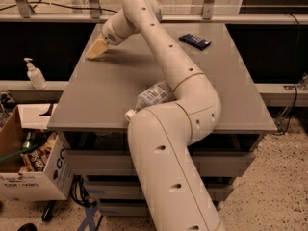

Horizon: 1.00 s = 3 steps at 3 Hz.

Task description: Pick redbull can

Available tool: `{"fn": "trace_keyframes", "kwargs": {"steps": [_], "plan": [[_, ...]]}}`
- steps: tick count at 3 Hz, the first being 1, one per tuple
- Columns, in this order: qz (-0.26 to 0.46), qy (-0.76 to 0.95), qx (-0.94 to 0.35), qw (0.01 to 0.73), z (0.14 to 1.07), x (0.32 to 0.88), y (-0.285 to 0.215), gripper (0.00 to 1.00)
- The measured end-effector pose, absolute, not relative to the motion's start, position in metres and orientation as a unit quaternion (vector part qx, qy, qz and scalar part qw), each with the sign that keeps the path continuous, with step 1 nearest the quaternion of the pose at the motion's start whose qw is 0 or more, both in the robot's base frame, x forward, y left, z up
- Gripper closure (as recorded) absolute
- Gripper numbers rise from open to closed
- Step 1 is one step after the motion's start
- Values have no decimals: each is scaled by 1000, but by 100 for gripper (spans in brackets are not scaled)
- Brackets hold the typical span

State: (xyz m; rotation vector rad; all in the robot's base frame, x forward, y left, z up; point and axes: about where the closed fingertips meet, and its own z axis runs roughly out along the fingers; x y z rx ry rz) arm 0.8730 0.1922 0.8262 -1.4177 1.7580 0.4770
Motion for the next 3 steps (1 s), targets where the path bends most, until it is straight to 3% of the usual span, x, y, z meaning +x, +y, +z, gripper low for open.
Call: {"fn": "trace_keyframes", "kwargs": {"steps": [3], "plan": [[189,696,-561,405,827,873,192,100]]}}
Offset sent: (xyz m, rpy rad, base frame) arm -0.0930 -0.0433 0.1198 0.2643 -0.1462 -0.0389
